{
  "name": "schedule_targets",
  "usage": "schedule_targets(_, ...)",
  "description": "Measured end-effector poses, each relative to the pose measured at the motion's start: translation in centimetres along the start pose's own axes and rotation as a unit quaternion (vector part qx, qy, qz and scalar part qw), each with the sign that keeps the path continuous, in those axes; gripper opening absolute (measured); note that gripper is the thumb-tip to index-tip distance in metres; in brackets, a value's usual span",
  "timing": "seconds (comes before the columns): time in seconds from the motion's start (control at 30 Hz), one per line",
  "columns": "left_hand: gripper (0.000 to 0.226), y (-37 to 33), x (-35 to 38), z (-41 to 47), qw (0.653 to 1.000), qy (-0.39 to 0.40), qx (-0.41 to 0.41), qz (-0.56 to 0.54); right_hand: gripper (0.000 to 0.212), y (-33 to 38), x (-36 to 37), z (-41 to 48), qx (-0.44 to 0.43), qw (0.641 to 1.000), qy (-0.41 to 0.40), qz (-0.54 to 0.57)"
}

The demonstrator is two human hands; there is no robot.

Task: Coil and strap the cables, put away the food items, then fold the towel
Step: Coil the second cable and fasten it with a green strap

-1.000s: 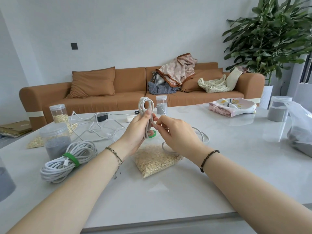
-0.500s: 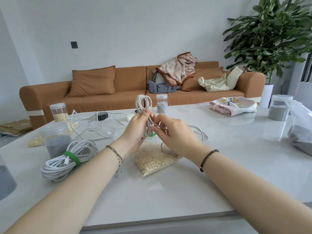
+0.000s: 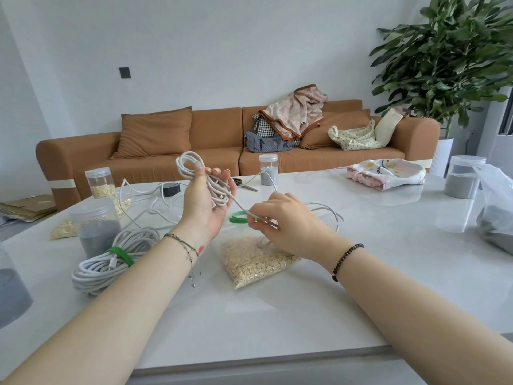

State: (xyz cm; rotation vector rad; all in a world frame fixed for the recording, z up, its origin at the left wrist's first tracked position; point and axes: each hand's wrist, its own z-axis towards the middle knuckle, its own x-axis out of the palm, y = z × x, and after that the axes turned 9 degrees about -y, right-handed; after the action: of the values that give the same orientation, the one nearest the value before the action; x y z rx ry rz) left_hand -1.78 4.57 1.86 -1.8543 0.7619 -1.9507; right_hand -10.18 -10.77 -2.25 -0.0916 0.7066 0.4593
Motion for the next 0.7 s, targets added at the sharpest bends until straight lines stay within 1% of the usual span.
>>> schedule_targets(0.1,0.035,0.3,0.2,-0.5,0.997,0.036,-0.055,-0.04,0.016,-0.5,0.3,0.0,-0.049,0.997,0.004,-0.061)
schedule_targets(0.2,0.037,0.3,0.3,-0.9,0.989,0.075,-0.116,-0.058,0.038,-1.0,0.6,0.1,-0.083,0.985,-0.007,-0.149)
schedule_targets(0.3,0.034,0.1,0.3,-1.1,0.971,0.137,-0.193,-0.036,0.047,-2.0,0.5,0.1,-0.057,0.98,-0.032,-0.188)
schedule_targets(0.4,0.037,0.0,0.1,-1.2,0.957,0.181,-0.224,0.017,0.041,-2.3,0.6,-0.2,-0.029,0.979,-0.042,-0.197)
schedule_targets(0.47,0.041,-0.3,0.0,-1.1,0.955,0.192,-0.221,0.036,0.033,-2.1,0.5,-0.3,-0.009,0.981,-0.05,-0.186)
schedule_targets(0.53,0.039,-0.8,0.0,-0.7,0.962,0.182,-0.202,0.027,0.027,-2.3,0.1,-0.3,0.015,0.982,-0.063,-0.179)
schedule_targets(0.63,0.035,-1.2,-0.3,0.2,0.983,0.121,-0.133,0.024,0.019,-3.2,-0.4,-0.4,0.061,0.972,-0.091,-0.208)
schedule_targets(0.7,0.034,-1.0,-0.6,0.7,0.991,0.084,-0.092,0.039,0.017,-3.8,-0.8,-0.4,0.102,0.964,-0.081,-0.233)
